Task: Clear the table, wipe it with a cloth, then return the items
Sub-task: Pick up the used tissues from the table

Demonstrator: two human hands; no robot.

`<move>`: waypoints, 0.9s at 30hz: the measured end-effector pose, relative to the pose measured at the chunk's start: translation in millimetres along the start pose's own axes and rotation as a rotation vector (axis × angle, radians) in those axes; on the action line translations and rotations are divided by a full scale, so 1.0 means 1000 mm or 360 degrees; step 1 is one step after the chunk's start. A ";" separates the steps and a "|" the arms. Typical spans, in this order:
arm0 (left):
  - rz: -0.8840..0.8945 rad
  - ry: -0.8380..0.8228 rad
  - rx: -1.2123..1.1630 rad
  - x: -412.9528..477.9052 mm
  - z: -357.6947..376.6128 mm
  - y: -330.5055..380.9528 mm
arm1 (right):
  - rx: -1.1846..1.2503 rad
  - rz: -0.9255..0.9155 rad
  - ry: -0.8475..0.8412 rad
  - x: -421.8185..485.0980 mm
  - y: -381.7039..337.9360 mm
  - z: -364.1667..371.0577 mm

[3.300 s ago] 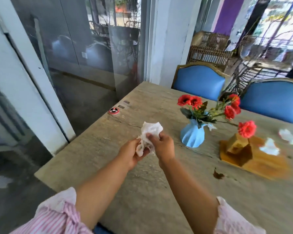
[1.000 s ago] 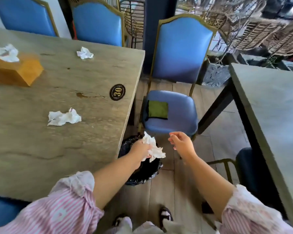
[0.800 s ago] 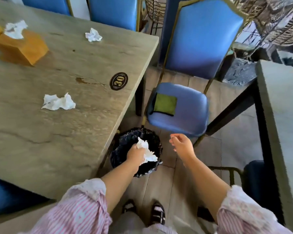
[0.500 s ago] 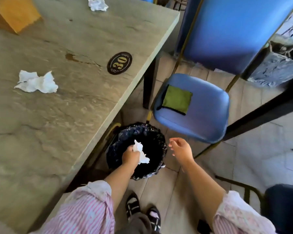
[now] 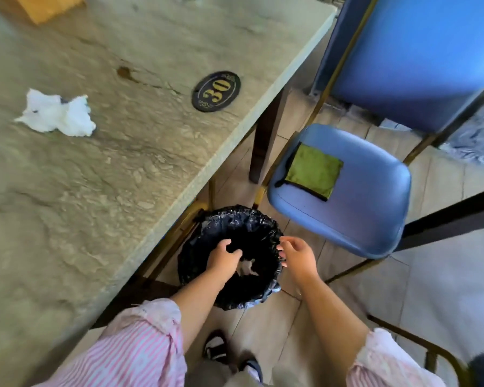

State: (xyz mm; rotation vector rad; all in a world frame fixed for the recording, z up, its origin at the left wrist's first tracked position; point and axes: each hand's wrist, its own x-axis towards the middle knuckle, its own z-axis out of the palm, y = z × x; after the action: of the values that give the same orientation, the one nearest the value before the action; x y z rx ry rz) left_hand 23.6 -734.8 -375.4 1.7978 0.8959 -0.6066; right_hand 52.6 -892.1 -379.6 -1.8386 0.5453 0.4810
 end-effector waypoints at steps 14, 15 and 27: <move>0.0766 0.0128 -0.0361 -0.174 -0.135 0.070 | 0.0076 -0.0572 -0.0210 -0.119 -0.205 0.019; 0.0765 0.0208 -0.0410 -0.172 -0.149 0.070 | 0.0071 -0.0596 -0.0230 -0.120 -0.215 0.030; 0.0694 0.0946 -0.0807 -0.116 -0.297 0.063 | -0.1021 -0.1433 -0.0698 -0.108 -0.302 0.210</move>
State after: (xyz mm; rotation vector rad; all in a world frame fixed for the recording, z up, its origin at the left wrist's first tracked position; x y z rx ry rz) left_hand 5.2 -509.3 -142.2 1.6319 0.8934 0.4289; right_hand 127.4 -591.6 -154.5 -2.2363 -0.8106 0.4267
